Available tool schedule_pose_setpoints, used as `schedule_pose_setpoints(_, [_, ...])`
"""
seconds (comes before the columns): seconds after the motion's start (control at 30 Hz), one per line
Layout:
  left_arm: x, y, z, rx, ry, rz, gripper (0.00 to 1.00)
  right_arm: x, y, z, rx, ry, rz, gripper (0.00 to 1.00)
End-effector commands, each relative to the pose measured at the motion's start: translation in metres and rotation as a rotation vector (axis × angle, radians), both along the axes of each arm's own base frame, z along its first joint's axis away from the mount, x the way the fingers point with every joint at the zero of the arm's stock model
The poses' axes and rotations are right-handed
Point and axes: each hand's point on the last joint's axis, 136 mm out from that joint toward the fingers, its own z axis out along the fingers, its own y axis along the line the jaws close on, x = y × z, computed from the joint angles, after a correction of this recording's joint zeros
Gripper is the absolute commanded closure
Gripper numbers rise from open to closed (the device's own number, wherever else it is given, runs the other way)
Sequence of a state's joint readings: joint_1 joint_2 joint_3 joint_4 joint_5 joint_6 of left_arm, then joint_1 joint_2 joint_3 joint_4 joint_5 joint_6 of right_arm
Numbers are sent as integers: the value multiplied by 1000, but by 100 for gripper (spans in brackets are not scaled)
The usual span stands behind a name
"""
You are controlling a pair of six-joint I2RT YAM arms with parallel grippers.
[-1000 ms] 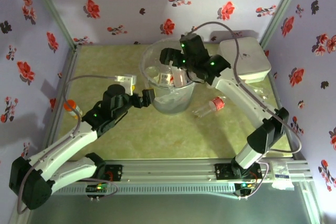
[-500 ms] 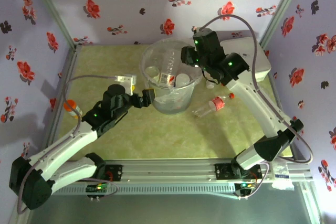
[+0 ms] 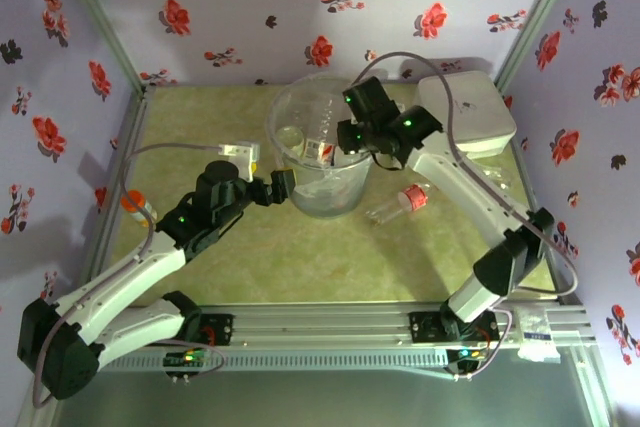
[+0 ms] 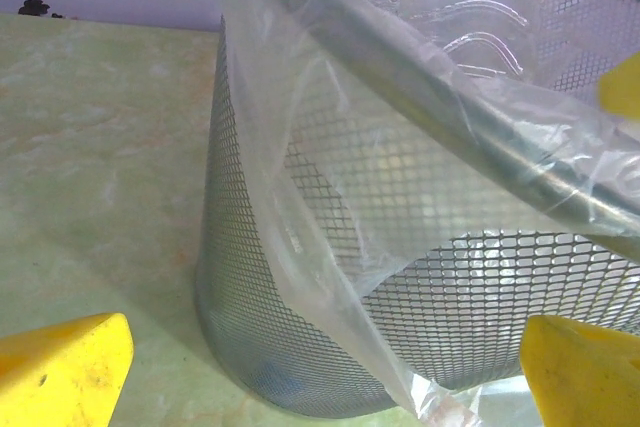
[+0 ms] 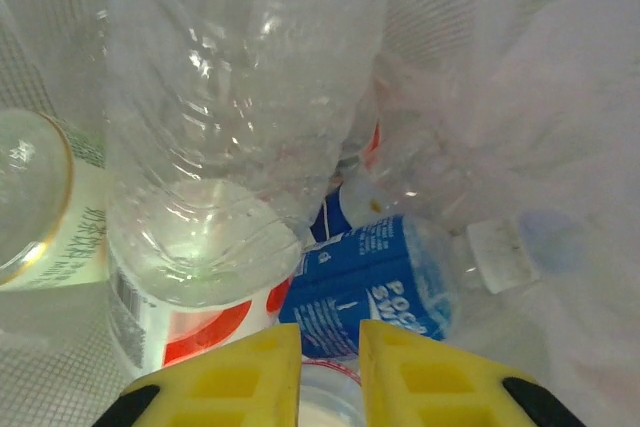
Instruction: Put the plastic bottles in the bin
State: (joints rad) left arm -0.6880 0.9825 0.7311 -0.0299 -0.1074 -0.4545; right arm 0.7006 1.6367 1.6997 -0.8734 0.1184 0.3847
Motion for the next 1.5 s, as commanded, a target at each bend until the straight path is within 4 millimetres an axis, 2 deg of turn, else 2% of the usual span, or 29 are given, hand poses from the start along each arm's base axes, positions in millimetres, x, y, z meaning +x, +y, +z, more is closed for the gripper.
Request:
schedule_pose_setpoints(0.0, [2, 0, 10, -33, -17, 9, 0, -15, 9, -19, -37, 54, 61, 82])
schedule_pose_setpoints(0.03, [2, 1, 10, -32, -18, 9, 0, -15, 10, -15, -23, 40, 62, 82])
schedule_pose_setpoints(0.1, [1, 1, 11, -34, -17, 10, 0, -11, 8, 6, 7, -29, 47, 82])
schedule_pose_setpoints(0.2, [2, 1, 11, -36, -17, 10, 0, -6, -1, 53, 61, -172, 14, 80])
schedule_pose_setpoints(0.27, [2, 1, 10, -35, -16, 10, 0, -4, -14, 84, 95, -262, -22, 74])
schedule_pose_setpoints(0.37, [3, 0, 11, -37, -17, 11, 0, -1, -53, 117, 123, -355, -129, 58])
schedule_pose_setpoints(0.47, [3, 0, 9, -35, -12, 10, 0, 3, -104, 115, 144, -356, -272, 46])
schedule_pose_setpoints(0.57, [4, 0, 6, -28, -11, 10, 0, 4, -158, 91, 122, -314, -441, 37])
schedule_pose_setpoints(0.7, [5, -2, 1, -26, -2, 8, 0, 3, -222, 42, 118, -221, -661, 22])
schedule_pose_setpoints(0.73, [5, -3, 0, -25, -1, 5, 0, 3, -234, 28, 140, -195, -711, 15])
schedule_pose_setpoints(0.8, [5, -3, 0, -26, 0, 3, 0, 3, -247, 5, 215, -157, -782, 10])
schedule_pose_setpoints(1.0, [0, 1, 0, -21, -5, 2, 0, 7, -254, -68, 393, -45, -912, 5])
schedule_pose_setpoints(1.13, [-3, 4, 0, -20, -5, 3, 0, 9, -255, -112, 382, 37, -954, 4])
schedule_pose_setpoints(1.23, [-4, 5, -1, -20, -2, 3, 0, 11, -255, -138, 374, 88, -974, 4])
schedule_pose_setpoints(1.33, [-4, 4, -1, -20, -2, 3, 0, 15, -250, -157, 380, 130, -976, 8])
schedule_pose_setpoints(1.47, [-2, 3, 1, -19, -4, 1, 0, 13, -251, -176, 363, 167, -991, 11])
